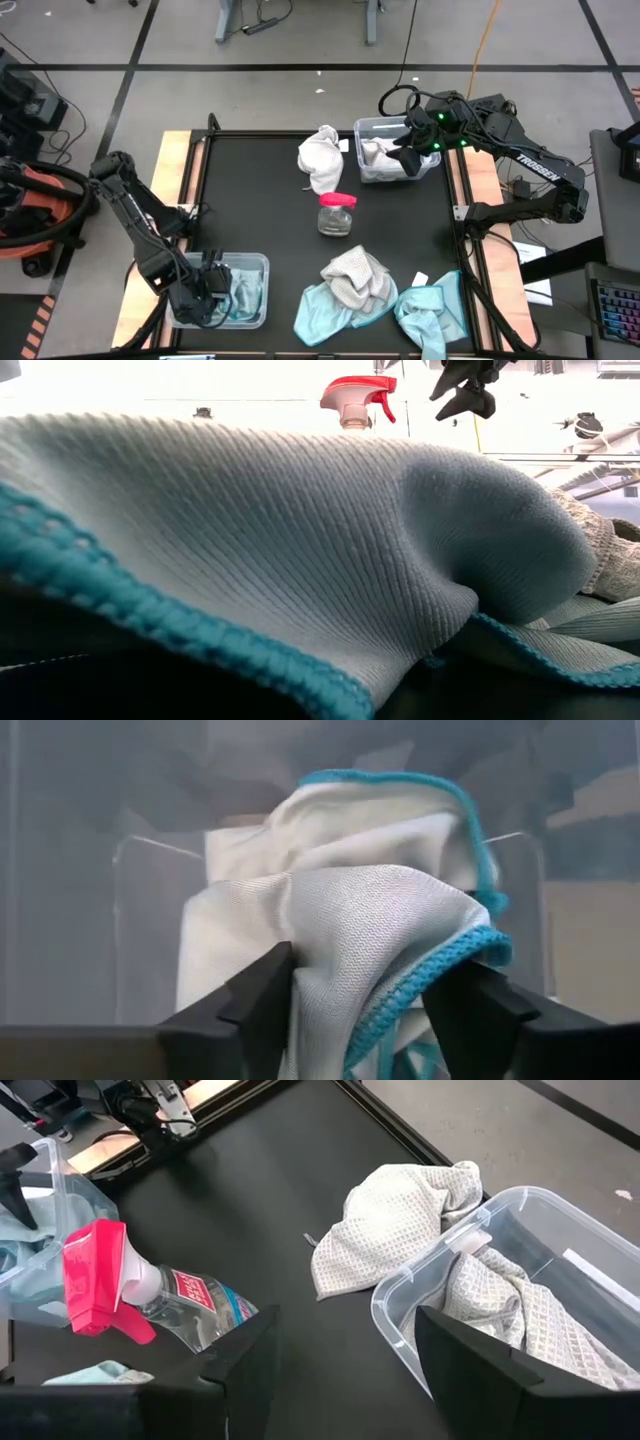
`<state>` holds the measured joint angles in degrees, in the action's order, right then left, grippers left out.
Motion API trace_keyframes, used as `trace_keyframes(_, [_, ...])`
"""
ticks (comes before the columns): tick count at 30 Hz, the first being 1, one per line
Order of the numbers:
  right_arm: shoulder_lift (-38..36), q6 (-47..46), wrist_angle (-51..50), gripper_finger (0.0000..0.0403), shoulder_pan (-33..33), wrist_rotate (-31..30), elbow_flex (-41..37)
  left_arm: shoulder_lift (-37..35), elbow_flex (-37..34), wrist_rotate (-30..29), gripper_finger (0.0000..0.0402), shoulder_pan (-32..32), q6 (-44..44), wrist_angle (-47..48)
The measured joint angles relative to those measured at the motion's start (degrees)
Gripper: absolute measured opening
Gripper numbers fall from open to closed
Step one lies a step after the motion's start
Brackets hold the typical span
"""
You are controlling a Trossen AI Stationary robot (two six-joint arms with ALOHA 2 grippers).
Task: Sort microfiber towel by color & place in baskets
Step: Put the blue towel into the bottom transparent bin
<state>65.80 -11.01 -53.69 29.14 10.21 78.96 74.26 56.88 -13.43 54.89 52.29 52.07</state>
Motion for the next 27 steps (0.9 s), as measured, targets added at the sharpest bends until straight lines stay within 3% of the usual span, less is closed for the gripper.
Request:
trace_keyframes(8, [0.00, 6.57, 0.04, 0.0219, 0.00, -0.12, 0.00, -0.74, 0.00, 2.97, 0.0242, 0.00, 1.07, -0.15])
trace_keyframes(14, [0.00, 12.06, -0.02, 0.0219, 0.00, 0.03, 0.00, -3.75, 0.43, 3.56, 0.0242, -0.39, 11.64, 0.08])
trace_keyframes(27, [0.00, 17.76, -4.86, 0.0219, 0.01, 0.68, 0.00, -10.73, 4.24, 5.48, 0.0242, -0.44, 25.35, -0.73])
